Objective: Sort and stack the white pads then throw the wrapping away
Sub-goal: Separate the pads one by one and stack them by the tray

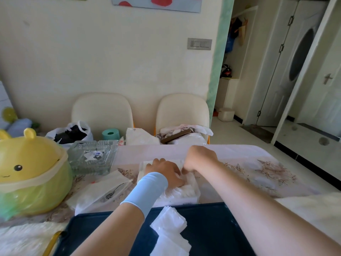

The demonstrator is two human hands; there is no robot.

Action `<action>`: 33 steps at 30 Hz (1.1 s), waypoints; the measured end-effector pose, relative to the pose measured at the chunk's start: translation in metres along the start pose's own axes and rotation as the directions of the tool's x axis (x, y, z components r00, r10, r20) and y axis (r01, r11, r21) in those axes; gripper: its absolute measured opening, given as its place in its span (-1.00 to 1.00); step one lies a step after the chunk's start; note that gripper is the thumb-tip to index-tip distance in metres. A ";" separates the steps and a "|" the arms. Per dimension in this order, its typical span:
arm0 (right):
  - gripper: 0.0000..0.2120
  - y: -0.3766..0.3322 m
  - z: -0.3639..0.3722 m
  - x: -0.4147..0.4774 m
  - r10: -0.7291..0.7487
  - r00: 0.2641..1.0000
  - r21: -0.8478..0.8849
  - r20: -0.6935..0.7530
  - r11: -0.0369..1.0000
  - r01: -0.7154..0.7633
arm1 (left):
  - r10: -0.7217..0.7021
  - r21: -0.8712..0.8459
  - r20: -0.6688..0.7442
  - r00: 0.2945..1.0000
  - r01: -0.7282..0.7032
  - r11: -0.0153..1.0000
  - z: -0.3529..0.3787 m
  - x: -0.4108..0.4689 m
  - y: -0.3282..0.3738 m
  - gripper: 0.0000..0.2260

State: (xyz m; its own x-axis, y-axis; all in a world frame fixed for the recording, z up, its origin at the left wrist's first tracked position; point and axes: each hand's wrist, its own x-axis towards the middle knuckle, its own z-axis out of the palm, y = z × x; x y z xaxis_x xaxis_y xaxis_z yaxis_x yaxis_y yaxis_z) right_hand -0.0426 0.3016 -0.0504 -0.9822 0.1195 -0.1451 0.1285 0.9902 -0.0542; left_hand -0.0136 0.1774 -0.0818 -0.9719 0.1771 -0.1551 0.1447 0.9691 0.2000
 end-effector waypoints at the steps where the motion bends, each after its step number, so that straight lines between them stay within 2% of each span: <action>1: -0.77 0.000 0.006 -0.001 0.006 1.000 0.009 -0.027 1.000 -0.005 | 0.001 -0.003 0.006 1.000 -0.001 1.000 0.001 -0.001 0.000 -0.58; 4: -0.78 0.002 0.026 -0.001 0.017 0.998 0.088 -0.054 0.996 -0.012 | 0.015 -0.020 0.025 1.000 -0.015 1.000 0.003 -0.001 0.001 -0.58; 7: -0.65 0.017 0.027 -0.001 0.016 0.994 0.237 -0.106 0.971 0.009 | 0.064 -0.102 -0.039 0.997 -0.068 0.993 0.004 -0.007 -0.009 -0.55; 9: -0.61 0.031 0.029 -0.001 -0.014 0.989 0.357 -0.144 0.932 0.065 | 0.115 -0.053 -0.089 0.989 -0.120 0.991 0.007 -0.013 -0.017 -0.52; 11: -0.62 0.041 0.034 -0.005 -0.093 0.976 0.412 -0.197 0.895 0.169 | 0.157 0.008 -0.033 0.987 -0.157 0.988 0.011 -0.016 -0.020 -0.51; 13: -0.68 0.043 0.039 -0.016 -0.219 0.964 0.417 -0.150 0.870 0.263 | 0.195 0.094 0.068 0.978 -0.201 0.975 0.017 -0.018 -0.016 -0.49; 15: -0.49 0.039 0.046 -0.029 -0.338 0.941 0.389 -0.009 0.866 0.315 | 0.235 0.254 0.125 0.964 -0.260 0.932 0.022 -0.017 -0.009 -0.50; 17: -0.37 0.034 0.056 -0.036 -0.387 0.920 0.335 0.069 0.877 0.344 | 0.254 0.354 0.137 0.957 -0.287 0.890 0.025 -0.016 -0.006 -0.51; 20: -0.33 0.036 0.065 -0.035 -0.386 0.918 0.167 0.092 0.915 0.368 | 0.228 0.275 0.089 0.970 -0.244 0.930 0.023 -0.018 -0.010 -0.51; 23: -0.32 0.034 0.058 -0.040 -0.392 0.919 0.144 0.030 0.912 0.384 | 0.134 0.163 -0.043 0.990 -0.125 0.979 0.019 -0.021 -0.027 -0.50; 28: -0.35 0.026 0.065 -0.046 -0.456 0.888 0.115 0.061 0.887 0.447 | 0.086 0.324 0.027 0.996 -0.090 0.942 0.034 -0.026 -0.038 -0.50; 33: -0.37 0.031 0.057 -0.047 -0.458 0.887 0.156 0.051 0.881 0.446 | 0.086 0.283 -0.009 0.996 -0.080 0.956 0.039 -0.021 -0.029 -0.49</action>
State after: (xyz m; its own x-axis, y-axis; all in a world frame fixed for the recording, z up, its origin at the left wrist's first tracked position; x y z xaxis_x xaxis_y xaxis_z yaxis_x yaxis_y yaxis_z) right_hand 0.0154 0.3222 -0.1013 -0.9234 -0.3515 -0.1544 -0.3036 0.9147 -0.2667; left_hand 0.0101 0.1519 -0.1224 -0.9576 0.2581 -0.1282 0.2684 0.9607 -0.0705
